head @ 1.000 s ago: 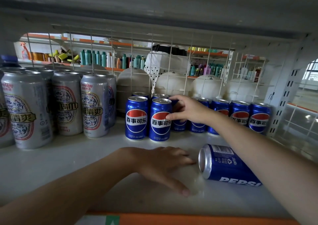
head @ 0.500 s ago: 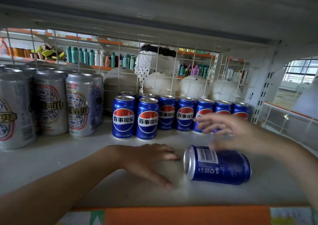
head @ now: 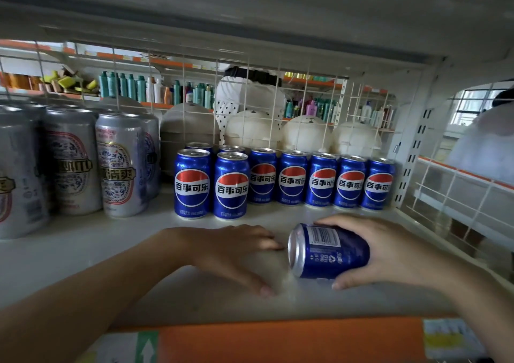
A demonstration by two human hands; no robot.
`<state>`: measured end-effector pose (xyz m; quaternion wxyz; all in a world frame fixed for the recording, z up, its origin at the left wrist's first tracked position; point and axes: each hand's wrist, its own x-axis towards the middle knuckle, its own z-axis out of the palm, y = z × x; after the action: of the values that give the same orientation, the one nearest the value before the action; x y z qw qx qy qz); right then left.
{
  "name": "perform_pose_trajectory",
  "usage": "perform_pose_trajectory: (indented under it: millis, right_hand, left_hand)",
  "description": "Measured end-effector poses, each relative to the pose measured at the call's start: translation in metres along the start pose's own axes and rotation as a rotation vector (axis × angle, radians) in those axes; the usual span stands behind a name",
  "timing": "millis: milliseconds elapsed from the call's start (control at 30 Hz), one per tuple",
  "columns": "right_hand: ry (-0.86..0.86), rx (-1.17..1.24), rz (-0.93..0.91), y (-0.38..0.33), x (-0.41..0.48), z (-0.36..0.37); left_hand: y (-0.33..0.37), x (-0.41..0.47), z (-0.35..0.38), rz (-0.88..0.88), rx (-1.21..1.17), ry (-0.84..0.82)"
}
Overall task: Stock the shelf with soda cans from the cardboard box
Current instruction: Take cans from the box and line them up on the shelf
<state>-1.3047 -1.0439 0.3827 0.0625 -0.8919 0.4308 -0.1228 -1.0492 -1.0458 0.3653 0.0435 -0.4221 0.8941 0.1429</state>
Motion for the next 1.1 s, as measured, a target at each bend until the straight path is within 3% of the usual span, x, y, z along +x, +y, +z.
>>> perform_pose_trajectory:
  millis: [233,433,533,767,933,1100]
  right_hand:
    - [0.006,0.093,0.04,-0.003,-0.008,-0.009]
    - [0.1,-0.163,-0.01,-0.01,-0.011,-0.006]
    - [0.187,0.061,0.031,-0.005,-0.008,-0.005]
    - [0.361,0.651,-0.077,-0.009,0.021,0.0]
    - [0.396,1.056,-0.112,-0.022,0.039,0.019]
    - [0.372,1.211,-0.074,-0.021,0.041,0.022]
  left_hand:
    - [-0.004,0.001,0.002,-0.005,-0.02,-0.005]
    - [-0.008,0.003,0.002,0.011,-0.044,0.002]
    - [-0.014,0.001,0.003,0.041,-0.149,0.114]
    - [-0.009,-0.001,-0.01,0.237,-0.695,0.68]
    - [-0.003,-0.002,-0.014,0.336,-0.986,0.748]
    - [0.002,-0.002,-0.018,0.351,-0.994,0.756]
